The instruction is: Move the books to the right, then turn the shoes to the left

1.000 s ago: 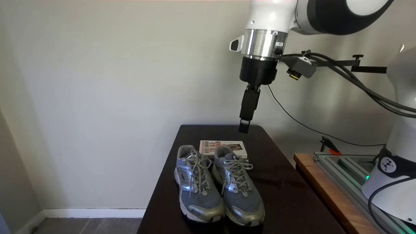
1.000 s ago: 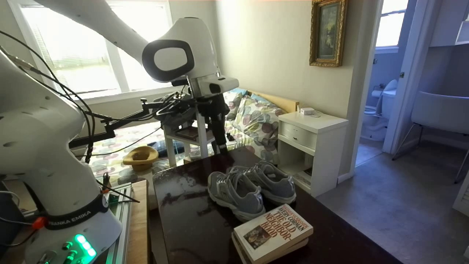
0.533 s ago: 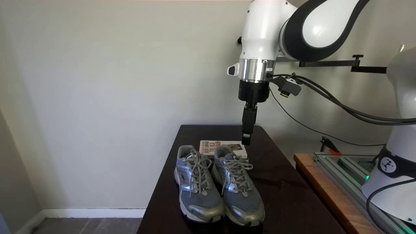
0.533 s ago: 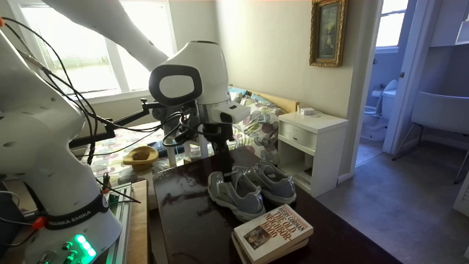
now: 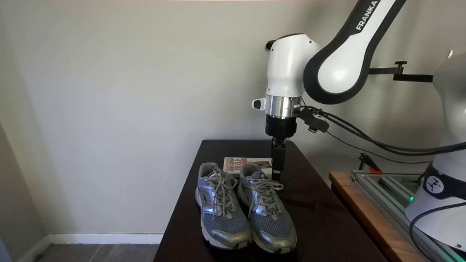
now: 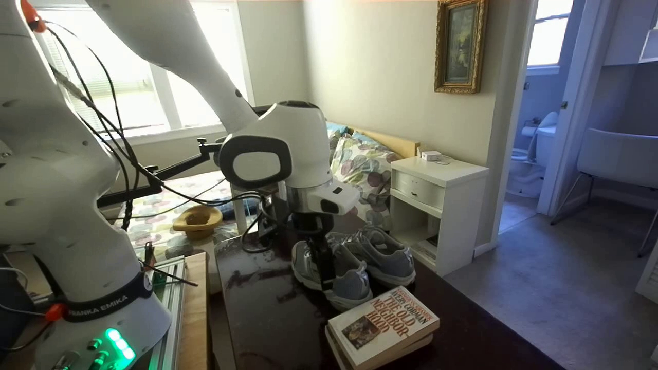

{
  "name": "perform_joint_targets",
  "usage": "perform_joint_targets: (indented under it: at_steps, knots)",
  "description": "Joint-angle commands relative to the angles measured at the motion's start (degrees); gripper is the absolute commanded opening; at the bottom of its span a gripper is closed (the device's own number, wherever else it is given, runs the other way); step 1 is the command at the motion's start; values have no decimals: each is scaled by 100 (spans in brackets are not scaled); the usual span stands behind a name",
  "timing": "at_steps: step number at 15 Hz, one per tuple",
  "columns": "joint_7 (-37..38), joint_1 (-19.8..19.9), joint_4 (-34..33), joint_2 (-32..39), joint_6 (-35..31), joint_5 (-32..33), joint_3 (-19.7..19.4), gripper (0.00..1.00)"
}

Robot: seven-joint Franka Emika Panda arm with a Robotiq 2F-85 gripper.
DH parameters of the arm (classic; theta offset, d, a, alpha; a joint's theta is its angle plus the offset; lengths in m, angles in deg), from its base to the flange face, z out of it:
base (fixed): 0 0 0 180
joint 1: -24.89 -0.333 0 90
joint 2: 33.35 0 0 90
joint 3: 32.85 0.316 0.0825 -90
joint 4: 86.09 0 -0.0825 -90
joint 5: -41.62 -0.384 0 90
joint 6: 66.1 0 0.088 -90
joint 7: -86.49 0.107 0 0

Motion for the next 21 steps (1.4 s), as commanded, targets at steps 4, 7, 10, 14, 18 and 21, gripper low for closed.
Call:
perform_joint_targets:
  at_steps: [4, 7, 10, 14, 18, 21]
  knots:
    - [-459, 67, 0, 885, -1155, -226, 54, 72]
    - [-664, 173, -1, 1064, -1466, -365, 179, 50]
    - [-709, 268, -2, 1170, -1695, -306, 243, 30]
    - [-587, 260, -4, 1353, -2005, -46, 135, 2]
    - [-77, -441, -75, 1643, -2255, 786, -987, 0]
    - [438, -1579, -260, 1989, -2260, 1142, -2446, 0]
